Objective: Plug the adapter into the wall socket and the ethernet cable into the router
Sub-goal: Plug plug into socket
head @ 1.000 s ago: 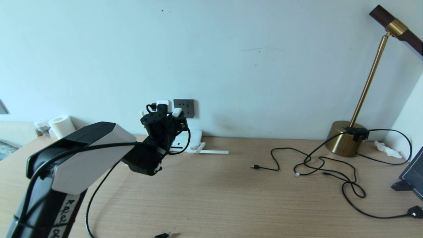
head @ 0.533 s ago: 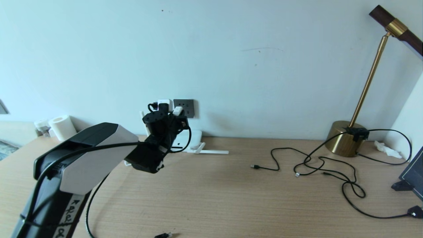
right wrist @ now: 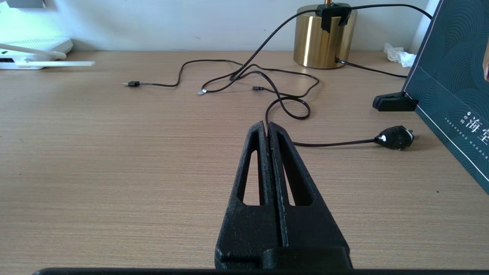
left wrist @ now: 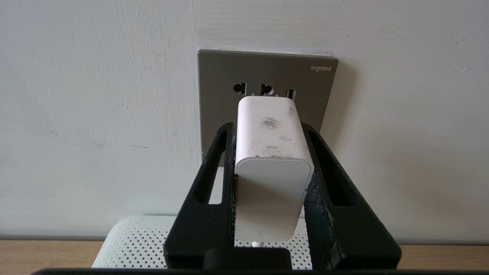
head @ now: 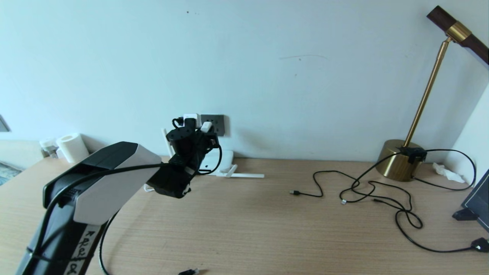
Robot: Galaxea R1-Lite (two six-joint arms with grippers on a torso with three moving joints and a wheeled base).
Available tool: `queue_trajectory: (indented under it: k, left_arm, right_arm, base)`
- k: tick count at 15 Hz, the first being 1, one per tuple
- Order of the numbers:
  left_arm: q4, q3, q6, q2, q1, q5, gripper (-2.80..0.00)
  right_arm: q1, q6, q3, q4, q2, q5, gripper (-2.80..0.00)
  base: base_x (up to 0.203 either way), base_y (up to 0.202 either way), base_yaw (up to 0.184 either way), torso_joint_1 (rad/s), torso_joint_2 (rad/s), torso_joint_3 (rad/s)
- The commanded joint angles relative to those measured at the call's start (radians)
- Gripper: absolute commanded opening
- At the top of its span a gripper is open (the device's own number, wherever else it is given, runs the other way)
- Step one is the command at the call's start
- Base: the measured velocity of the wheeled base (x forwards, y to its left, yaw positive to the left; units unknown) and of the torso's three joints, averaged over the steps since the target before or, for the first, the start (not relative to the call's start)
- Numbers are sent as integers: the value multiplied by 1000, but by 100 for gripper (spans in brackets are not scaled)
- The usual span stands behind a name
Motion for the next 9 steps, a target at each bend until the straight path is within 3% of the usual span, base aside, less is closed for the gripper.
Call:
queue_trajectory:
  k: [1, 9]
  left_arm:
    - [-4, -12, 1, 11, 0, 2, -280]
    - [31, -47, -1, 17, 2, 1, -280]
  right_arm:
    - [1, 0, 9, 0, 0, 0, -280]
    - [0, 0, 9, 0, 0, -1, -280]
  base:
    - [0, 0, 0, 0, 0, 0]
    - [0, 0, 0, 0, 0, 0]
